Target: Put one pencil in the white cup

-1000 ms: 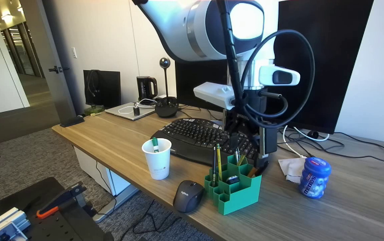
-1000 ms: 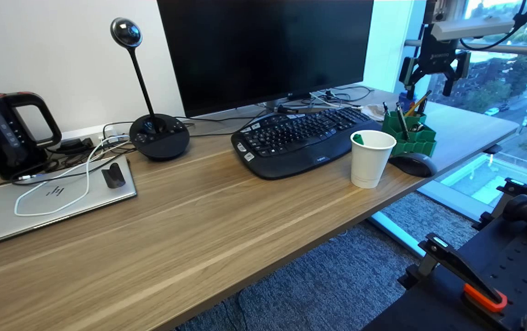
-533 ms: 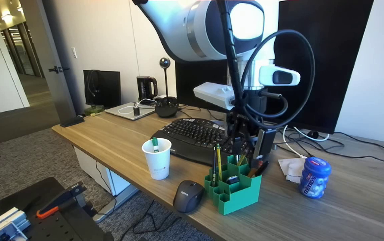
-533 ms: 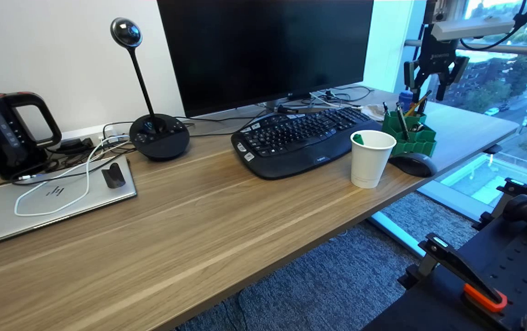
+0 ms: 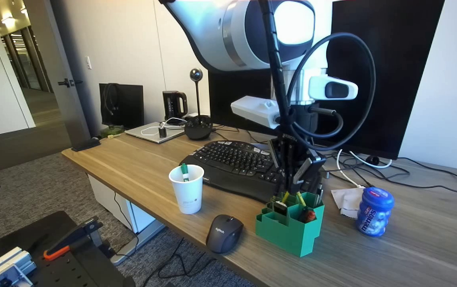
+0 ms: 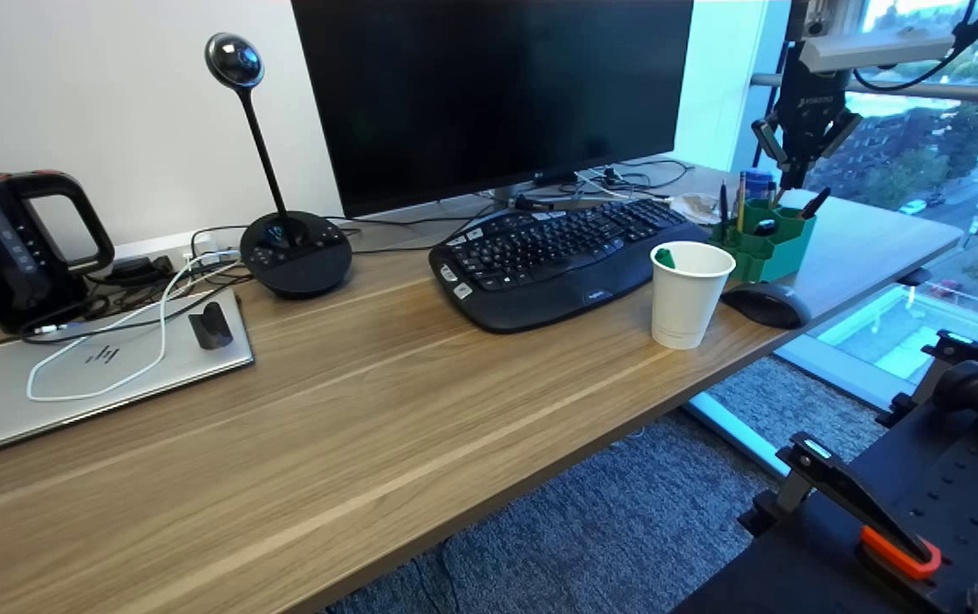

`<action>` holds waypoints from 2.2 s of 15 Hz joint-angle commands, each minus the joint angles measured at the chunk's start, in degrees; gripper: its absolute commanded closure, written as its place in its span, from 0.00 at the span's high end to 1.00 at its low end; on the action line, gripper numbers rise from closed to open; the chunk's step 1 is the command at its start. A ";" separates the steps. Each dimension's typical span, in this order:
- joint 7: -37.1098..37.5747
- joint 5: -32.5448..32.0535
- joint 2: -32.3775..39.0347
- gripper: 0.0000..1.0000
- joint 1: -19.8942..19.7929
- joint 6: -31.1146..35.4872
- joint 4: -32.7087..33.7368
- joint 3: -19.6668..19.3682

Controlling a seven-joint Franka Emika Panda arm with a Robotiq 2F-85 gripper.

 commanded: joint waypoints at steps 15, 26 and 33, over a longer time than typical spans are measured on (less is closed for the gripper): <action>-3.41 3.39 -4.66 0.02 -1.12 -0.46 -0.95 1.15; -10.06 6.70 -11.13 0.02 -2.54 -1.05 -2.85 2.16; -12.71 8.31 -14.70 0.02 -2.61 -2.50 -4.21 2.65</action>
